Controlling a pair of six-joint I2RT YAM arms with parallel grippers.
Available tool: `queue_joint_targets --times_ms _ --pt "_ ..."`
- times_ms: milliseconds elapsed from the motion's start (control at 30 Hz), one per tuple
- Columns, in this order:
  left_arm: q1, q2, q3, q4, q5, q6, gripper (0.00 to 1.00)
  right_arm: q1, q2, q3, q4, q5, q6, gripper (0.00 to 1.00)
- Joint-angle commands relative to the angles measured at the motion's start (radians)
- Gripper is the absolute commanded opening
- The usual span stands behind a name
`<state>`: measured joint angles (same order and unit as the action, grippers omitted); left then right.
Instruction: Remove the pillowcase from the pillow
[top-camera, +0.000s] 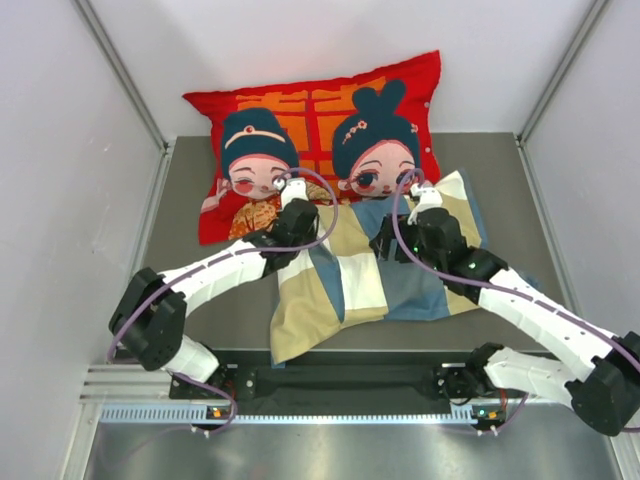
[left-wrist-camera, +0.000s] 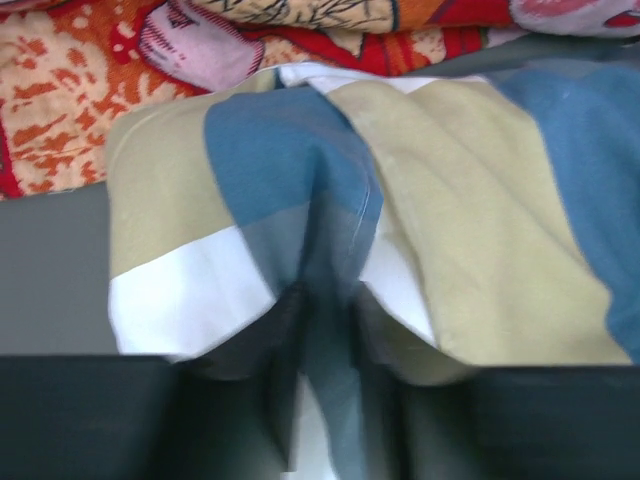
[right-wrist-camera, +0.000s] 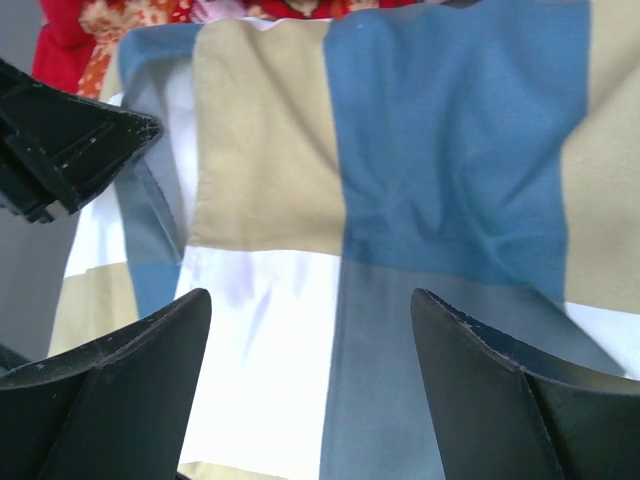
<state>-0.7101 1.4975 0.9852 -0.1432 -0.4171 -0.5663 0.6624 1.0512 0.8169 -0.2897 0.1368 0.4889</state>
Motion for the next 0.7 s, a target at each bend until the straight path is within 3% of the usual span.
queue_joint_targets --times_ms 0,167,667 --pt "0.009 -0.078 -0.039 0.054 -0.014 -0.015 0.25 0.039 -0.008 -0.009 0.055 -0.006 -0.019 0.81" --pt "0.024 -0.118 -0.068 0.031 0.000 -0.014 0.00 0.077 0.087 0.040 0.098 -0.025 -0.045 0.81" --pt "0.035 -0.135 -0.109 0.060 0.080 -0.035 0.00 0.164 0.521 0.188 0.254 -0.022 -0.085 0.84"
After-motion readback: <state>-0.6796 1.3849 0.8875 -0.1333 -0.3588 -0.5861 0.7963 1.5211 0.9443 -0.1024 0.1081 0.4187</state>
